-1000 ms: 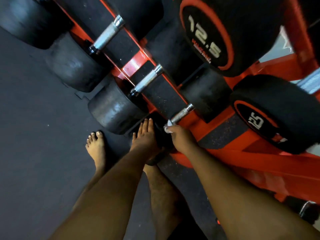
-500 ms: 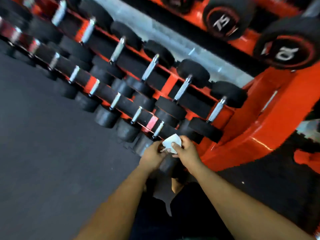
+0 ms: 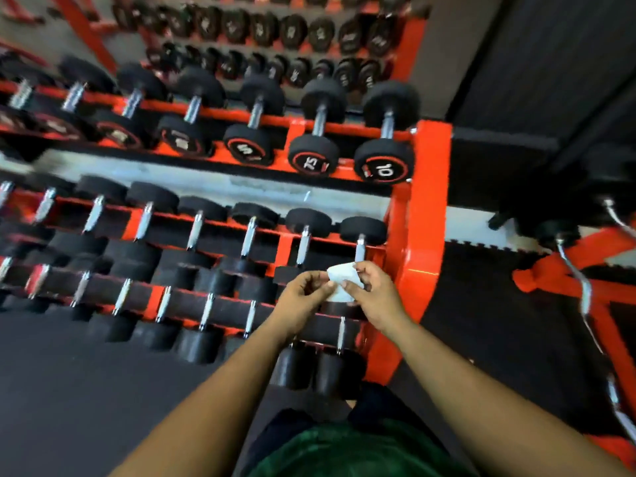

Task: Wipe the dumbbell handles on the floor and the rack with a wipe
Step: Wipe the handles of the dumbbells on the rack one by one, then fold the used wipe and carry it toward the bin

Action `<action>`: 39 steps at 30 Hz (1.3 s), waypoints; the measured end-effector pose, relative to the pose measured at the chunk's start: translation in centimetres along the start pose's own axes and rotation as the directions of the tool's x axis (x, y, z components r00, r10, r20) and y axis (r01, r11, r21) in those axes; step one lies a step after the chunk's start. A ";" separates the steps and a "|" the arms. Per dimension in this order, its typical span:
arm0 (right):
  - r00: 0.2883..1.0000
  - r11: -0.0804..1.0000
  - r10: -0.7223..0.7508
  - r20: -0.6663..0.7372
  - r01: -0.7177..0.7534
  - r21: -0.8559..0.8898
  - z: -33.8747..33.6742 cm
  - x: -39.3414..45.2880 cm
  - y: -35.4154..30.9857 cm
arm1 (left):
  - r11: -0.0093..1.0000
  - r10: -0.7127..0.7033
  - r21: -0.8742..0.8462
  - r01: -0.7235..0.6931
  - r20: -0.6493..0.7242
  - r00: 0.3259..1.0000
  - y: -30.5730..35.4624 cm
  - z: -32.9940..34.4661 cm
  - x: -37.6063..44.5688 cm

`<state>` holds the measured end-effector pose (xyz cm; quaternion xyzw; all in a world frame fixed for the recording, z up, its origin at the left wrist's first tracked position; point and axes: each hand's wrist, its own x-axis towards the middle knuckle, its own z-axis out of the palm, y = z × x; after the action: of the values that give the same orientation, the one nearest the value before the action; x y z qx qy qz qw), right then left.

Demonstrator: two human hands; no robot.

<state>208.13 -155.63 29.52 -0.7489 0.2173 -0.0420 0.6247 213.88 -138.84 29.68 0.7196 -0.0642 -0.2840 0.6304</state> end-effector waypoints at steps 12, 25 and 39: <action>0.883 0.990 0.061 -0.465 0.007 0.143 -9.7 -15.1 -5.9 | 0.921 0.255 0.173 -0.350 0.412 0.875 10.0 10.3 -4.6; 0.664 0.984 0.116 -0.739 0.027 0.178 -19.8 -38.5 -1.4 | 0.862 0.317 0.069 -0.502 0.698 0.642 9.9 28.7 -21.4; 0.322 0.962 0.262 -0.910 -0.010 0.274 -22.8 -70.8 5.0 | 0.853 0.191 0.007 -0.521 0.926 0.325 0.0 43.8 -49.8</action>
<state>135.28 -150.39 44.39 -0.4924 0.5935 -0.4362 0.4637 151.11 -154.59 44.11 0.5054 -0.5936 -0.4628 0.4219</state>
